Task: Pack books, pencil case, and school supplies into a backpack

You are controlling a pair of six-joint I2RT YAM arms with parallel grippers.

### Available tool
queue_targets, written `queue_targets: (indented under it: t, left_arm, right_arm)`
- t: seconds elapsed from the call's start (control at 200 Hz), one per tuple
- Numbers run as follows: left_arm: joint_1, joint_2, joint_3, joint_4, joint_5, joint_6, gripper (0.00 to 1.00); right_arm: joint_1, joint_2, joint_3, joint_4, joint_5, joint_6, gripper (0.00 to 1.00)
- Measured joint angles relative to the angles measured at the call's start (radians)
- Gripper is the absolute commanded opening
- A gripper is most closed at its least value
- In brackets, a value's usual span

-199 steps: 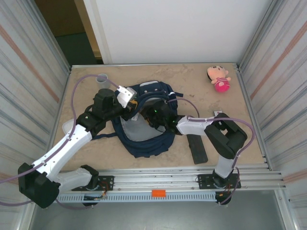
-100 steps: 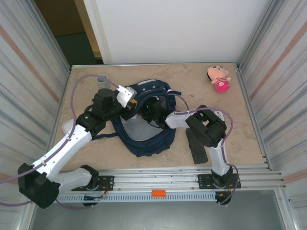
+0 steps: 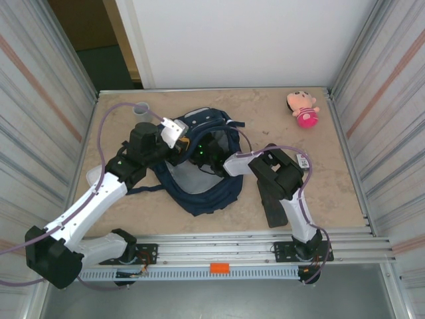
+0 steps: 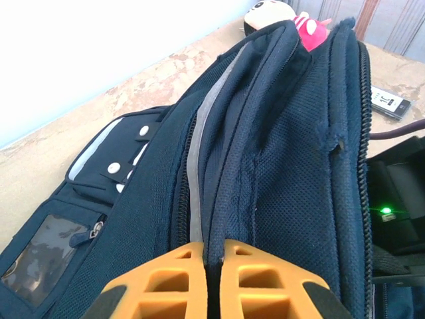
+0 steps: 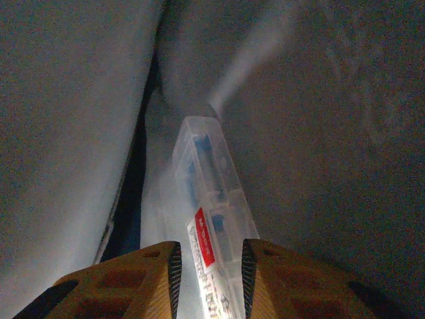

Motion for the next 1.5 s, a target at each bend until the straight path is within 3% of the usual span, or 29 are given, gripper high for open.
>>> queue_targets:
  t: [0.236,0.436,0.611,0.712,0.887,1.022,1.112,1.373,1.503]
  left_arm:
    - [0.019,-0.021,-0.050,0.016,-0.053,0.000,0.00]
    - [0.034,-0.064,-0.083,0.023,-0.075,-0.003,0.00]
    - [0.034,-0.073,-0.098,0.023,-0.075,-0.003,0.00]
    - [0.034,-0.079,-0.104,0.023,-0.074,-0.004,0.00]
    - [0.034,-0.088,-0.113,0.023,-0.075,-0.007,0.00]
    - [0.034,-0.088,-0.113,0.024,-0.074,-0.007,0.00]
    - [0.034,-0.088,-0.113,0.024,-0.074,-0.008,0.00]
    - [0.034,-0.086,-0.113,0.031,-0.070,-0.019,0.00]
    - [0.034,-0.085,-0.113,0.031,-0.070,-0.019,0.00]
  right_arm:
    - [0.006,-0.168,-0.154,-0.047,-0.008,-0.050,0.41]
    - [0.027,-0.417,-0.261,-0.225,0.035,-0.142,0.44]
    - [0.035,-0.644,-0.306,-0.494,0.093,-0.229,0.47]
    - [0.017,-0.743,-0.310,-0.687,0.128,-0.282,0.55]
    - [-0.158,-0.888,-0.309,-1.082,0.188,-0.401,0.63]
    - [-0.332,-0.937,-0.312,-1.339,0.215,-0.487,0.63]
    - [-0.392,-0.946,-0.334,-1.447,0.199,-0.522,0.64]
    - [-0.407,-0.941,-0.439,-1.588,0.201,-0.541,0.75]
    - [-0.407,-0.919,-0.448,-1.584,0.200,-0.543,0.76]
